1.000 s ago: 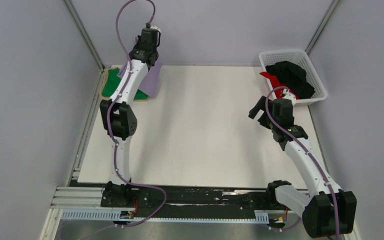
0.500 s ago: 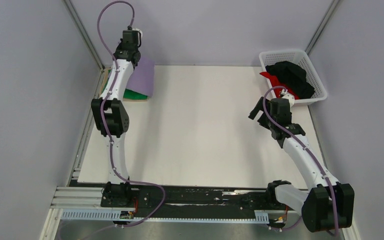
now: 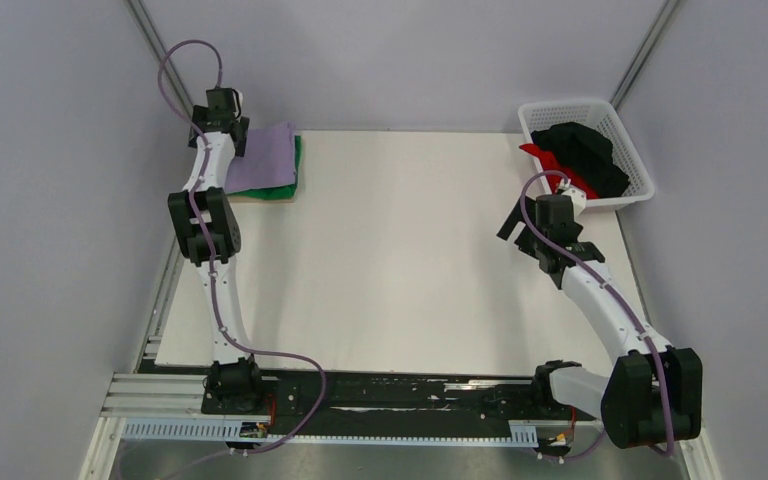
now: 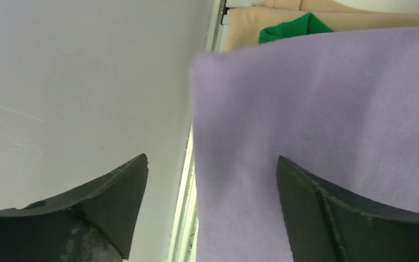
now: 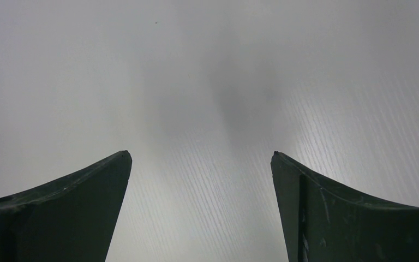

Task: Fold and stack the t-shirts
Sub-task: Put the neatly folded tshirt into the corner of the board with the left arm, then reset both arms

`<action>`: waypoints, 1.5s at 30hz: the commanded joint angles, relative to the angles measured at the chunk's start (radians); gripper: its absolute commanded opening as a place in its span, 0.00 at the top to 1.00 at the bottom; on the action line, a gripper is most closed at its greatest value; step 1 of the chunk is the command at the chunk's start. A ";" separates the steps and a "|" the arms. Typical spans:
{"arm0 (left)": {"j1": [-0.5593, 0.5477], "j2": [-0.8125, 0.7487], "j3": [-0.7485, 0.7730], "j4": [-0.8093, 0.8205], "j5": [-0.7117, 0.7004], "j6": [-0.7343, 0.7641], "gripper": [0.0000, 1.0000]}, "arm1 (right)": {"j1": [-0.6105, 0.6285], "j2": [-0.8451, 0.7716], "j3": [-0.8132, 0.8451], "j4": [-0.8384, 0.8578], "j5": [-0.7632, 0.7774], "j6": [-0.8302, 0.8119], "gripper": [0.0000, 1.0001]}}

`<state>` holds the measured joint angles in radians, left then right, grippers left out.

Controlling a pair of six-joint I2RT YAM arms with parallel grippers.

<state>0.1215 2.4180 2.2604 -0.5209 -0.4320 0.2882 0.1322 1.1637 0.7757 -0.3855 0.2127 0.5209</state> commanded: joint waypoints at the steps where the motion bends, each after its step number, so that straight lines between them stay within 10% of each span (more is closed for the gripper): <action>1: 0.004 -0.009 0.073 0.053 0.009 -0.066 0.01 | -0.002 -0.003 0.054 0.015 0.033 -0.013 0.00; 9: 0.005 -0.176 -0.011 0.018 0.158 -0.310 0.00 | -0.003 -0.041 0.047 0.009 0.037 0.004 0.00; 17: -0.022 -0.524 -0.458 0.206 0.546 -0.639 0.00 | -0.005 -0.114 -0.005 -0.002 0.045 0.058 0.00; 31: -0.456 -1.295 -1.526 0.387 0.375 -0.782 0.00 | -0.031 -0.180 -0.206 0.074 -0.092 0.103 0.00; 45: -0.474 -1.599 -1.635 0.204 0.219 -0.762 0.00 | -0.029 -0.242 -0.249 0.133 -0.114 0.087 0.00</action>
